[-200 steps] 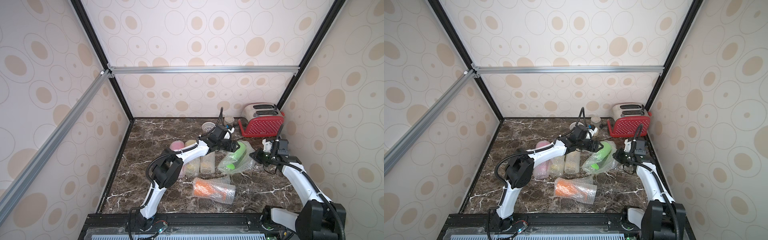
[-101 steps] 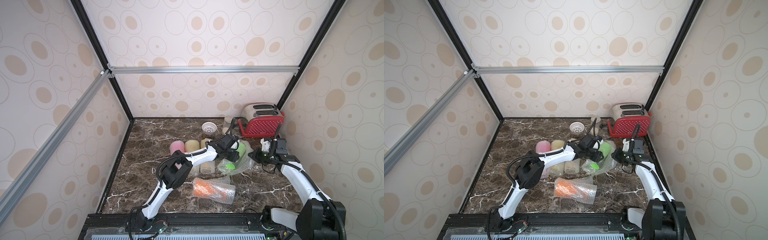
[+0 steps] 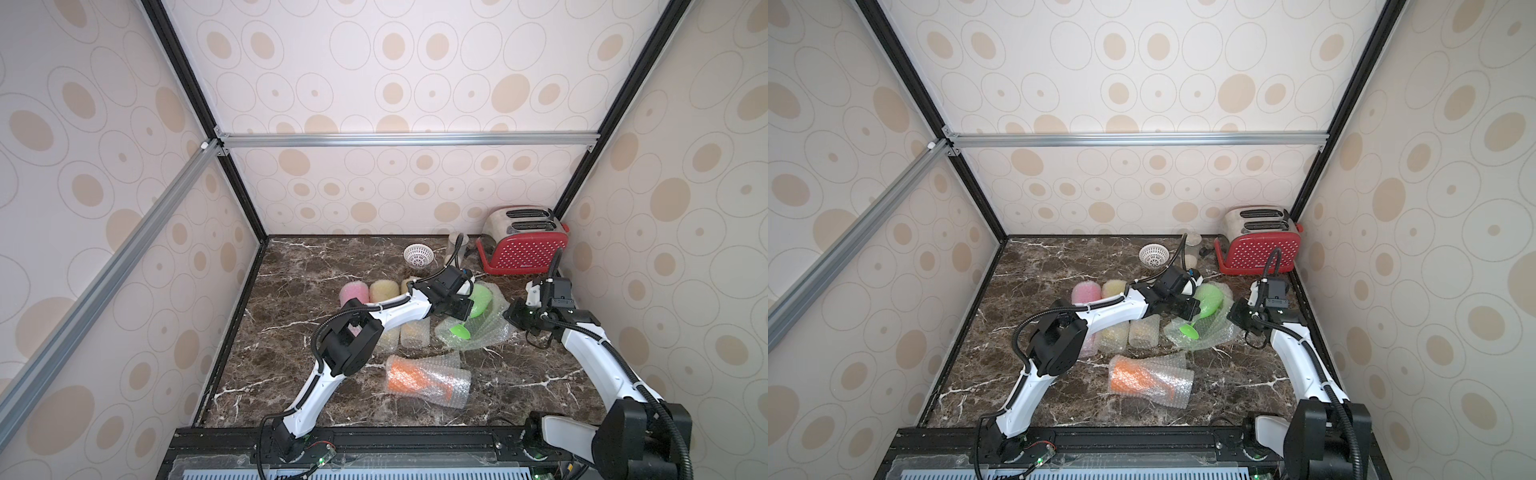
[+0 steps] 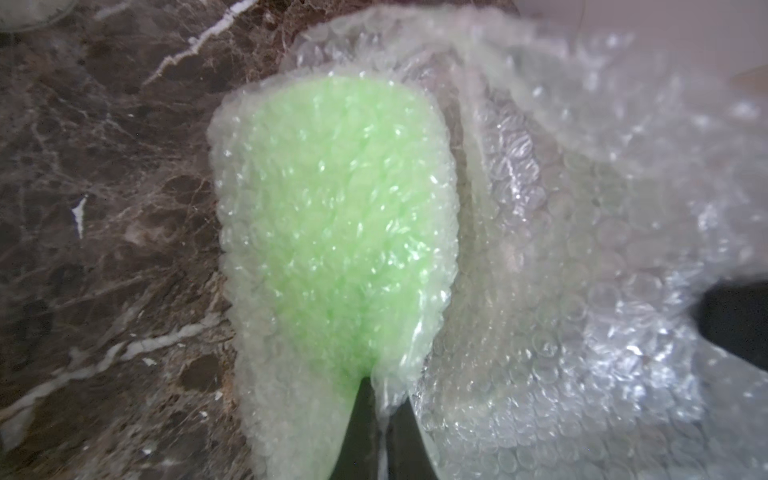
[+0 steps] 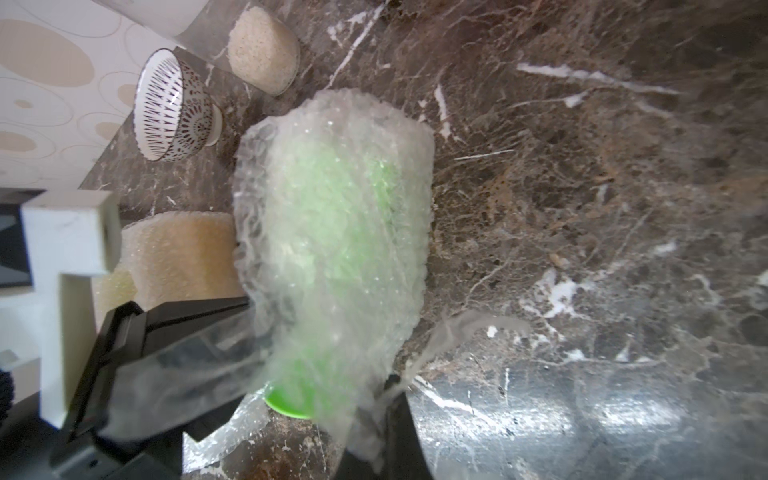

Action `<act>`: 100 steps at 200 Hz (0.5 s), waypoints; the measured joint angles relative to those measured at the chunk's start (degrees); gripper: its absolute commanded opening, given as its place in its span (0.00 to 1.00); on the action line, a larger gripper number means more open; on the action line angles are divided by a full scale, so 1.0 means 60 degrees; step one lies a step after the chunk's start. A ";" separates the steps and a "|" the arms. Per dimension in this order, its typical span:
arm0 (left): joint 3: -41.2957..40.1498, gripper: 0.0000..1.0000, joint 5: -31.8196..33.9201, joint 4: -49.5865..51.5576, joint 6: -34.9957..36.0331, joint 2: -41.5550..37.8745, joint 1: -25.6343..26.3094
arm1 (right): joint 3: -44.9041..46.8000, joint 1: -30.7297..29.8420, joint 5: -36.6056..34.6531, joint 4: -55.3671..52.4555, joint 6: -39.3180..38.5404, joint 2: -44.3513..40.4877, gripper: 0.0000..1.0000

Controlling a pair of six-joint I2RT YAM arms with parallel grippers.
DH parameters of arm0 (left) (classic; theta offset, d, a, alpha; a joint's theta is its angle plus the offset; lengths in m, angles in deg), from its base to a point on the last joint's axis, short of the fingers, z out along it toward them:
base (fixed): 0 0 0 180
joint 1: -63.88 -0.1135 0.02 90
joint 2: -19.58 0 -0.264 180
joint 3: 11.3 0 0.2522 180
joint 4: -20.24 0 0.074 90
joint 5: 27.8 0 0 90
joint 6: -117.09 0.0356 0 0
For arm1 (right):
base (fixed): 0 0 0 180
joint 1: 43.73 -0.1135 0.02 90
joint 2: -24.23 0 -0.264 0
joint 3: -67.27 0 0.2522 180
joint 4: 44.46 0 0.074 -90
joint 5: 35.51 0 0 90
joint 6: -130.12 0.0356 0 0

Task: Unpack wine glasses from bubble wrap
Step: Unwrap the bubble wrap at the center of the board.

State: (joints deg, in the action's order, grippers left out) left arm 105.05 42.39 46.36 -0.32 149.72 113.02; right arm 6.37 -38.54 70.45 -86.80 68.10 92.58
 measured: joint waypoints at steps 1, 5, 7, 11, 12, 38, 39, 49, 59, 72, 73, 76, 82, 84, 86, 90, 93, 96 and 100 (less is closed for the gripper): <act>-0.0040 0.05 -0.0022 -0.0029 -0.0036 -0.0011 -0.0011 | 0.0000 0.0007 -0.0026 -0.0011 0.0000 -0.0004 0.01; -0.0197 0.05 -0.0106 -0.0178 -0.0135 -0.0066 -0.0062 | 0.0000 0.0029 -0.0113 -0.0040 0.0007 -0.0022 0.01; -0.0273 0.05 -0.0142 -0.0248 -0.0204 -0.0095 -0.0084 | 0.0000 0.0044 -0.0157 -0.0062 0.0004 -0.0029 0.01; -0.0404 0.05 -0.0215 -0.0364 -0.0284 -0.0149 -0.0127 | 0.0000 0.0084 -0.0240 -0.0098 0.0015 -0.0058 0.01; -0.0459 0.05 -0.0240 -0.0408 -0.0321 -0.0171 -0.0146 | 0.0000 0.0091 -0.0251 -0.0098 0.0015 -0.0062 0.01; -0.1410 0.04 -0.0623 -0.1133 -0.1009 -0.0608 -0.0510 | 0.0033 0.0408 -0.0783 -0.0164 0.0113 -0.0430 0.01; -0.1432 0.04 -0.0630 -0.1151 -0.1009 -0.0619 -0.0517 | 0.0036 0.0415 -0.0794 -0.0168 0.0117 -0.0441 0.01; -0.1734 0.04 -0.0754 -0.1362 -0.1257 -0.0772 -0.0627 | 0.0080 0.0535 -0.1002 -0.0168 0.0157 -0.0590 0.01; -0.1953 0.04 -0.0827 -0.1559 -0.1472 -0.0882 -0.0725 | 0.0138 0.0667 -0.1177 -0.0178 0.0186 -0.0681 0.01; -0.2208 0.04 -0.0907 -0.1818 -0.1749 -0.0994 -0.0838 | 0.0240 0.0856 -0.1351 -0.0182 0.0200 -0.0707 0.01; -0.2233 0.04 -0.0911 -0.1847 -0.1756 -0.1009 -0.0845 | 0.0255 0.0874 -0.1351 -0.0182 0.0200 -0.0707 0.01; -0.2288 0.04 -0.0925 -0.1909 -0.1832 -0.1031 -0.0860 | 0.0284 0.0925 -0.1399 -0.0178 0.0208 -0.0707 0.01; -0.2404 0.04 -0.0951 -0.2029 -0.1923 -0.1071 -0.0889 | 0.0350 0.1009 -0.1450 -0.0182 0.0219 -0.0707 0.01; -0.2441 0.04 -0.0958 -0.2065 -0.1967 -0.1086 -0.0896 | 0.0379 0.1042 -0.1453 -0.0186 0.0222 -0.0707 0.01; -0.2473 0.04 -0.0965 -0.2098 -0.1989 -0.1100 -0.0900 | 0.0404 0.1075 -0.1479 -0.0193 0.0226 -0.0707 0.01; -0.2539 0.04 -0.0973 -0.2160 -0.2062 -0.1122 -0.0903 | 0.0455 0.1129 -0.1512 -0.0200 0.0229 -0.0707 0.01; -0.2586 0.04 -0.0987 -0.2211 -0.2102 -0.1133 -0.0911 | 0.0481 0.1162 -0.1545 -0.0219 0.0233 -0.0707 0.01; -0.2648 0.04 -0.0987 -0.2273 -0.2157 -0.1158 -0.0918 | 0.0510 0.1191 -0.1570 -0.0240 0.0244 -0.0707 0.01; -0.2707 0.04 -0.0994 -0.2320 -0.2208 -0.1177 -0.0936 | 0.0539 0.1231 -0.1596 -0.0262 0.0251 -0.0707 0.01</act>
State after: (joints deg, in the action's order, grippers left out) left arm 88.81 36.42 32.44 -13.57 142.66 107.40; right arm 9.61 -31.15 60.88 -88.37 69.61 88.34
